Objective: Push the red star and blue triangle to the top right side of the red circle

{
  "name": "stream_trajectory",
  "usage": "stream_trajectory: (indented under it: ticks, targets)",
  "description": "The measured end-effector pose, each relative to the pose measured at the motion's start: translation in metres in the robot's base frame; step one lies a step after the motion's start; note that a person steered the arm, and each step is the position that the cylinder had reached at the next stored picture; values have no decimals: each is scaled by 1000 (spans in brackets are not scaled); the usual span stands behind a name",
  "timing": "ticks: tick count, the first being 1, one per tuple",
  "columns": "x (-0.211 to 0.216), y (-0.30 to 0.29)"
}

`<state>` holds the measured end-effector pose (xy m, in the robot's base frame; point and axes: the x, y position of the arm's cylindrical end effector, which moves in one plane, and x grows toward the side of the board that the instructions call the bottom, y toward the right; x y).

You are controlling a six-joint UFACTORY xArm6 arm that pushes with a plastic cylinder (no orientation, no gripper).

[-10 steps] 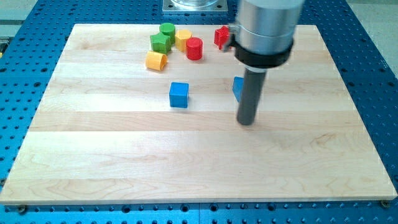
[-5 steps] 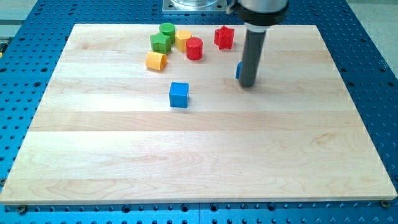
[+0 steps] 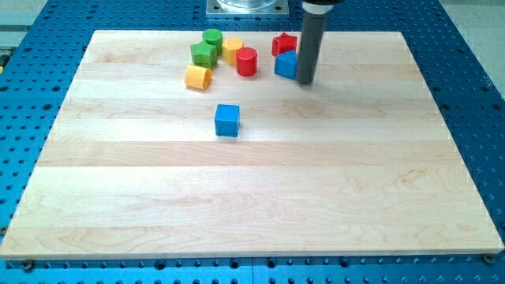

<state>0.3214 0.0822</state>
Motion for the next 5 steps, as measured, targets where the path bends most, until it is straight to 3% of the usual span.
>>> stream_trajectory:
  ticks: [4, 5]
  targets:
    - [-9, 0]
    - [57, -21]
